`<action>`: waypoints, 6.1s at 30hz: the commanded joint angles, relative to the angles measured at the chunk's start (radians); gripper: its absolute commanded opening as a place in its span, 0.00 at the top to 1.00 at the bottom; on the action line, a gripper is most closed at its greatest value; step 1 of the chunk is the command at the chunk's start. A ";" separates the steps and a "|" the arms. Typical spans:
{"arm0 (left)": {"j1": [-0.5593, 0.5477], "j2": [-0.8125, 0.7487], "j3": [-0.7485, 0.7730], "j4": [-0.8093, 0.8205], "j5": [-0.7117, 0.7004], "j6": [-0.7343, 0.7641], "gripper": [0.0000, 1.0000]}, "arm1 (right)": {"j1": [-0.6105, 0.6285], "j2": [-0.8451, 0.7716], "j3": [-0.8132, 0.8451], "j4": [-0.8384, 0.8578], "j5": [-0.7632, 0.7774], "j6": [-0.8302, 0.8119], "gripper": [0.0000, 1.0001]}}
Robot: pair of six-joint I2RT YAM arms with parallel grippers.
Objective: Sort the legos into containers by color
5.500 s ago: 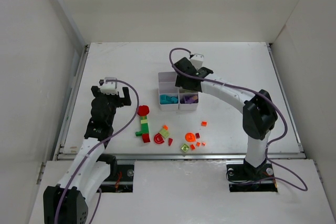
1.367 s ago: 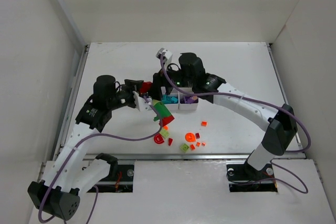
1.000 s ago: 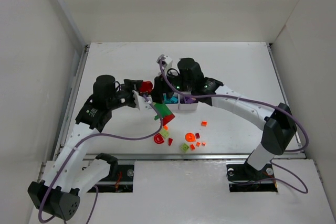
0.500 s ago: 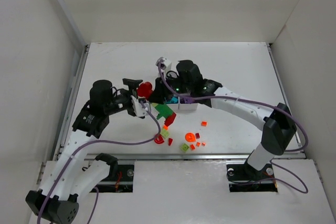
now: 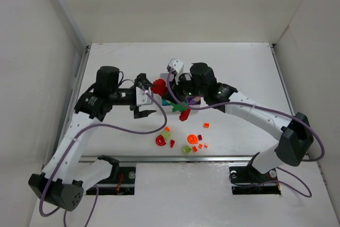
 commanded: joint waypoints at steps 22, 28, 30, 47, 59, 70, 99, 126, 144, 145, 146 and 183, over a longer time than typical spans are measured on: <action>-0.024 0.262 0.242 -0.095 0.080 -0.020 0.01 | -0.005 -0.219 -0.157 -0.003 0.005 -0.296 1.00; -0.095 0.341 0.292 -0.077 0.099 -0.040 0.01 | -0.005 -0.219 -0.139 -0.003 -0.017 -0.296 1.00; -0.107 0.350 0.293 -0.077 0.099 -0.040 0.03 | 0.004 -0.210 -0.139 -0.003 -0.017 -0.296 1.00; -0.067 0.368 0.332 -0.112 0.062 0.004 1.00 | 0.004 -0.208 -0.194 -0.003 0.071 -0.287 1.00; -0.115 0.336 0.185 0.288 -0.304 -0.220 1.00 | -0.098 -0.317 -0.278 -0.003 0.281 -0.158 1.00; -0.135 0.479 0.210 0.400 -0.444 -0.246 1.00 | -0.272 -0.236 -0.221 -0.003 0.391 -0.044 1.00; -0.144 0.479 0.141 0.419 -0.441 -0.293 1.00 | -0.497 -0.236 -0.235 -0.064 0.499 0.065 1.00; -0.144 0.488 0.131 0.419 -0.451 -0.284 1.00 | -0.497 -0.236 -0.235 -0.074 0.489 0.065 1.00; -0.144 0.488 0.122 0.419 -0.451 -0.284 1.00 | -0.497 -0.227 -0.226 -0.074 0.462 0.065 1.00; -0.144 0.488 0.122 0.419 -0.451 -0.284 1.00 | -0.497 -0.227 -0.226 -0.074 0.462 0.065 1.00; -0.144 0.488 0.122 0.419 -0.451 -0.284 1.00 | -0.497 -0.218 -0.226 -0.074 0.462 0.065 1.00; -0.144 0.634 0.145 0.362 -0.385 0.030 0.97 | -0.497 -0.189 -0.217 -0.074 0.434 0.065 1.00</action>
